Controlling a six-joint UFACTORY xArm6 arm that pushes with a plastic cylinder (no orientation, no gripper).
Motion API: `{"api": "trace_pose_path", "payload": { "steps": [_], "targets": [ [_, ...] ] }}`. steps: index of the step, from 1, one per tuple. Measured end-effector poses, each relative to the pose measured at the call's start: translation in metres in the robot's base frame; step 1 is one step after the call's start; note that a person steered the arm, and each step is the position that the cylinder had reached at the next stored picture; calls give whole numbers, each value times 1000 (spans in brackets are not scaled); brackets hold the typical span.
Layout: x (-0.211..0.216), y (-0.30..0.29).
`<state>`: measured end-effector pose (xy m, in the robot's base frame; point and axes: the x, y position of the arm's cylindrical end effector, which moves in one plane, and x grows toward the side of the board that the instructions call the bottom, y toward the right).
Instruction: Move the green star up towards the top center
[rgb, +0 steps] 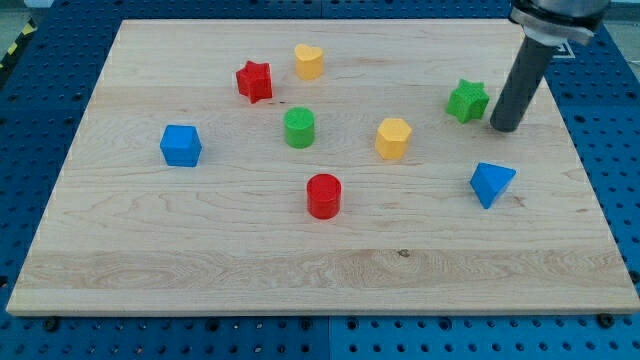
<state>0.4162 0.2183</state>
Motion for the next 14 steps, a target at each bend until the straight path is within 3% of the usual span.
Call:
{"api": "trace_pose_path", "payload": {
  "steps": [1,4,7,11,13,14],
  "targets": [
    [5,0],
    [-66,-62],
    [-41,-46],
    [-94,-123],
    [-63,-98],
    [-89,-97]
  ]
}}
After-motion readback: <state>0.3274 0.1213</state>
